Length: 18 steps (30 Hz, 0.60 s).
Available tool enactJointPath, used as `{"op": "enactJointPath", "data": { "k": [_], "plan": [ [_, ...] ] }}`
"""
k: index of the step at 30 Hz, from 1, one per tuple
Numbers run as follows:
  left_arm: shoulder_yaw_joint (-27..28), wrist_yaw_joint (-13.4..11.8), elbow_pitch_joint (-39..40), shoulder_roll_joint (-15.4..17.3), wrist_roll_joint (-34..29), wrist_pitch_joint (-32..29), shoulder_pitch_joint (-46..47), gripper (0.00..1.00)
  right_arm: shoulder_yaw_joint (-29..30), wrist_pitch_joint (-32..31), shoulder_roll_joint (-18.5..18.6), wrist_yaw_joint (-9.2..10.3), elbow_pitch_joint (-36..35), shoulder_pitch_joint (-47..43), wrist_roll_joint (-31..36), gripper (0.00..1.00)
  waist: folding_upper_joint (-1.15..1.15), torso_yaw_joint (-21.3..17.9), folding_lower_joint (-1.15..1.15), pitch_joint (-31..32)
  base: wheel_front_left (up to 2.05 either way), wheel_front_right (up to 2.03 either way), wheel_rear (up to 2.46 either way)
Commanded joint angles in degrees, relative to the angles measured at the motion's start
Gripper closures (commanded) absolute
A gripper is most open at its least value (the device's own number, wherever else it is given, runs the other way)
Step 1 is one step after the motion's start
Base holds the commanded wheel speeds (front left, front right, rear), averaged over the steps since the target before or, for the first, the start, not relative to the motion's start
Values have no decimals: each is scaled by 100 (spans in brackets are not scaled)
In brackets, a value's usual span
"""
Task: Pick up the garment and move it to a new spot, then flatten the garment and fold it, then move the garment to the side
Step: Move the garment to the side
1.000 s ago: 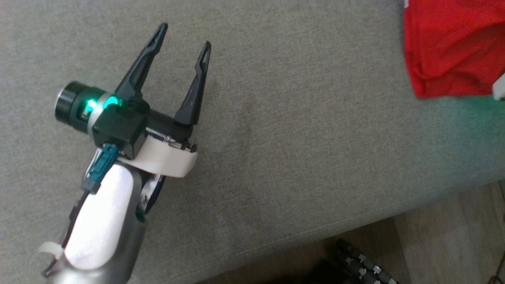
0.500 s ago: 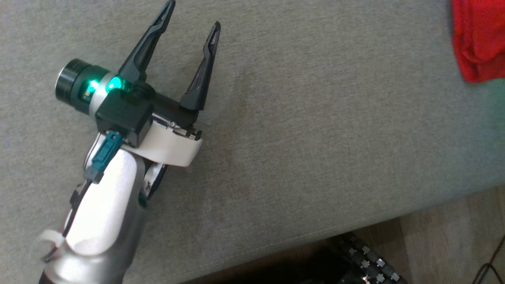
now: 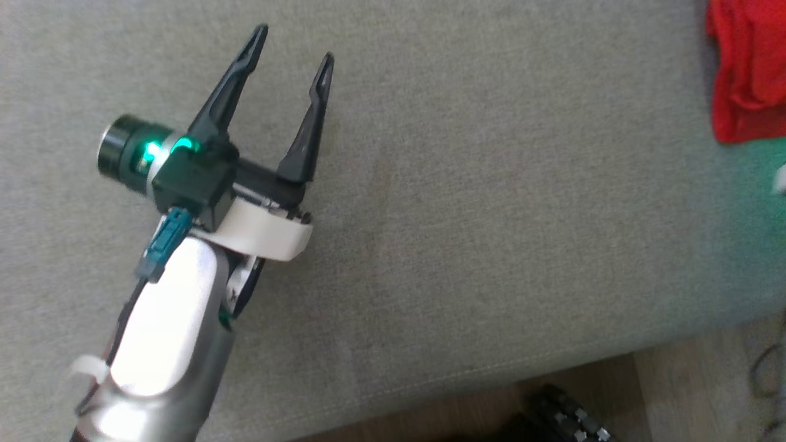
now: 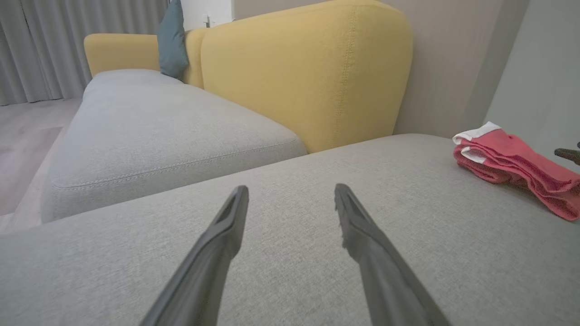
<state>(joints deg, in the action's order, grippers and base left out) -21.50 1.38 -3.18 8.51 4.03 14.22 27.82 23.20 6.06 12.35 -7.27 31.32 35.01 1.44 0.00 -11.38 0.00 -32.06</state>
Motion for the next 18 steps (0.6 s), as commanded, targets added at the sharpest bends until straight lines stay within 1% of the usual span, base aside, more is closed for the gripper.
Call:
{"op": "enactJointPath", "data": {
  "k": [1,5,8,14,17,18],
  "plan": [
    [193,-72,156,61,53,32,-138,0,-108,129,-33,-22,-334,-218,-68,0,0,42,0,250,0,0,0],
    [334,-219,73,96,164,49,-475,0,-462,316,-489,-22,-1011,-848,-222,0,0,107,0,612,0,0,0],
    [424,-322,33,91,257,57,-720,0,-854,343,-710,-22,-1588,-1300,-309,0,0,234,0,870,0,0,0],
    [570,-521,-27,7,435,67,-1133,0,-1655,177,-902,-22,-2538,-2016,-539,0,0,653,0,1344,0,0,0],
    [636,-600,-47,-24,506,70,-1296,0,-1931,51,-932,-22,-2842,-2264,-648,0,0,888,0,1531,0,0,0],
    [636,-600,-47,-24,506,70,-1296,0,-1931,51,-932,-22,-2842,-2264,-648,0,0,888,0,1531,0,0,0]
  ]
}}
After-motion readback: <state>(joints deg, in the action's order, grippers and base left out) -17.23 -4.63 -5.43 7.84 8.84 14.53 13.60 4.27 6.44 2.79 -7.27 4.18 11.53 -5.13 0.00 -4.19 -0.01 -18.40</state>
